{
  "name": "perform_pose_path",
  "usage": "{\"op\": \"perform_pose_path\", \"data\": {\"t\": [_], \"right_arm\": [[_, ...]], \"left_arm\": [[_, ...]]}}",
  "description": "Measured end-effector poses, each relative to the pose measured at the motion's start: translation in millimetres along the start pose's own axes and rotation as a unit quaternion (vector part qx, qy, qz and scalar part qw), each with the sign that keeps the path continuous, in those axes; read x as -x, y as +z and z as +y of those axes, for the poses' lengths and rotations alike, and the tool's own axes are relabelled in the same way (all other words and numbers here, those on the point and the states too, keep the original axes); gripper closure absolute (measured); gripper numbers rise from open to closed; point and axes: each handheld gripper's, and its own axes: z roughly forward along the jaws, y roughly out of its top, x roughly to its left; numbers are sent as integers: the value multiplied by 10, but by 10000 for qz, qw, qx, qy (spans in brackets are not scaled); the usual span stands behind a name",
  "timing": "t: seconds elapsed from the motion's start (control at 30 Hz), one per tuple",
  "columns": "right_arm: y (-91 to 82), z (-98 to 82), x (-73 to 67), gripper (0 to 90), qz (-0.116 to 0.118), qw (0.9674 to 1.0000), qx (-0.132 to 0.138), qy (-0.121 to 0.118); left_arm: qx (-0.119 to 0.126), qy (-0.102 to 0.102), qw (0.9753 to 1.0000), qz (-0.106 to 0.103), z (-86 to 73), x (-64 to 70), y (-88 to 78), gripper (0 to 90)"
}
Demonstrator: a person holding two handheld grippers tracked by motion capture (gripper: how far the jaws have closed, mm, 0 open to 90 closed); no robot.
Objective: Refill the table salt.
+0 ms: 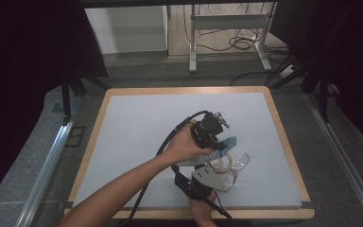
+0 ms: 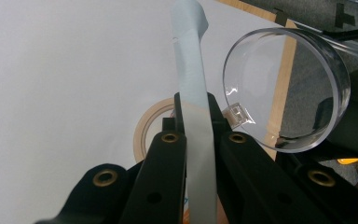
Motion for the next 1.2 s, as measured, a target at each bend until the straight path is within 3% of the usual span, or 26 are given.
{"op": "perform_pose_path", "data": {"t": [1.2], "right_arm": [[5, 26, -14, 480, -47, 9999, -2, -102]], "left_arm": [[-32, 9, 10000, -14, 6, -11, 8, 900]]}}
